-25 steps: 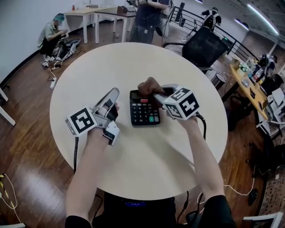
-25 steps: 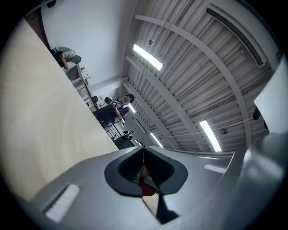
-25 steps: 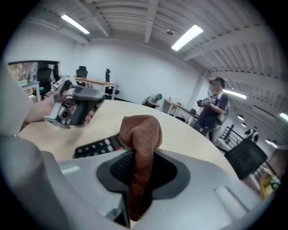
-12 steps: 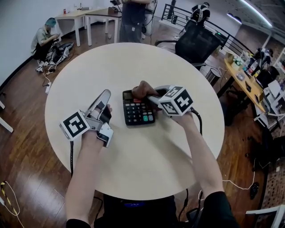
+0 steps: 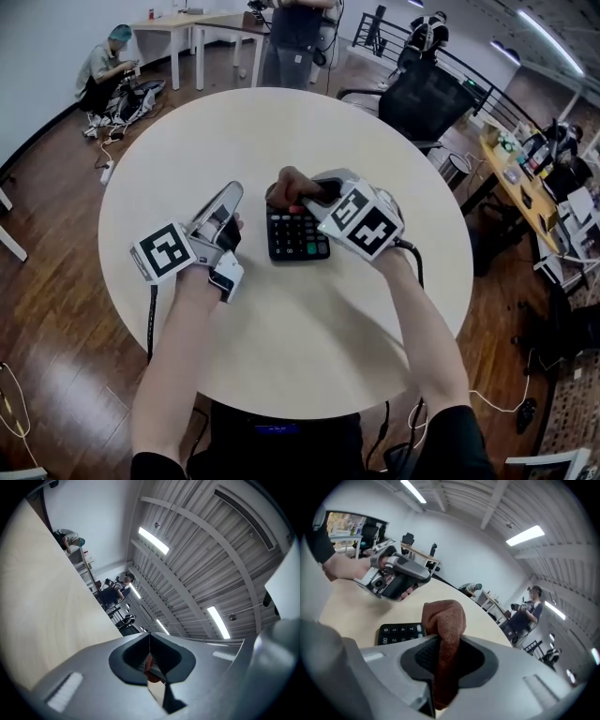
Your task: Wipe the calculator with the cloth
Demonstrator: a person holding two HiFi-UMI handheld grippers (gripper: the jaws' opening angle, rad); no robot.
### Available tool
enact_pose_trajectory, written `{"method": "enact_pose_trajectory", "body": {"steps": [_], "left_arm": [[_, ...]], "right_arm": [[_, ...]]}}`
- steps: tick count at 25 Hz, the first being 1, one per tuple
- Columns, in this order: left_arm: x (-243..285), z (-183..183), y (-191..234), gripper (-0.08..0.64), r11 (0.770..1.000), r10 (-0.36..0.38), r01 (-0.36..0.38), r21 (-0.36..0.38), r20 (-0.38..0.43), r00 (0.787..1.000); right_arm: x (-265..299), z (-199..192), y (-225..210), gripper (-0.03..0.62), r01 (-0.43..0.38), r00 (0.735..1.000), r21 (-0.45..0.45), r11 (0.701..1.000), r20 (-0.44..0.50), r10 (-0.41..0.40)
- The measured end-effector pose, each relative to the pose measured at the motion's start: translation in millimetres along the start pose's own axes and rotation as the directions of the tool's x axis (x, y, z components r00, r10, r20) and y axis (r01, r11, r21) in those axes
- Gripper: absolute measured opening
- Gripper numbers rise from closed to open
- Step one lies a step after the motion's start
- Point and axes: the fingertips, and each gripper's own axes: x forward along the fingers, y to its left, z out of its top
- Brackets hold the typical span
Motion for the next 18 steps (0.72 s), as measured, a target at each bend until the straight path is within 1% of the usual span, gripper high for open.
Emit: {"method": "enact_pose_trajectory", "body": {"steps": [2,3,6,8,11,15,18], "left_arm": [[-0.6,0.1,0.4,-0.002,1.0,0.0,0.0,-0.001,0.002,1.0],[-0.8,0.0,0.7,-0.002,1.0,0.001,-0.001,-0.004,0.005,1.0],[-0.6,-1.1,0.8,-0.002,1.0,0.001,-0.001,-0.015,0.011,1.0],[0.2,-0.7,0.1,-0.002,1.0,0.0,0.0,-0.014,0.007,1.0],[-0.4,0.4,0.9,-0.002,1.0,0.0,0.0,-0.005,0.002,1.0],[-0.5,-0.4,0.4,-0.002,1.0,-0.001,0.001,-0.004,0.005,1.0],[-0.1,-0.1,-0.6,-0.002,1.0,-0.001,0.001,-0.005,0.007,1.0]], "right_arm": [[18.9,13.0,6.7,0.084,-0.002,0.999,-0.104,0.995,-0.042,-0.002],[28.5,15.0,9.7,0.084,-0.011,0.998,-0.136,0.991,-0.06,0.003],[39.5,14.5,23.1,0.084,-0.067,0.995,-0.159,0.985,-0.086,0.053],[33.1,14.7,34.9,0.084,-0.1,0.992,-0.171,0.98,-0.095,0.085],[21.3,14.3,60.6,0.084,-0.159,0.983,-0.217,0.963,-0.122,0.135],[-5.1,6.9,102.7,0.084,-0.268,0.96,-0.237,0.934,-0.147,0.238],[-31.5,-0.9,130.1,0.084,-0.373,0.925,-0.234,0.898,-0.17,0.34]]}}
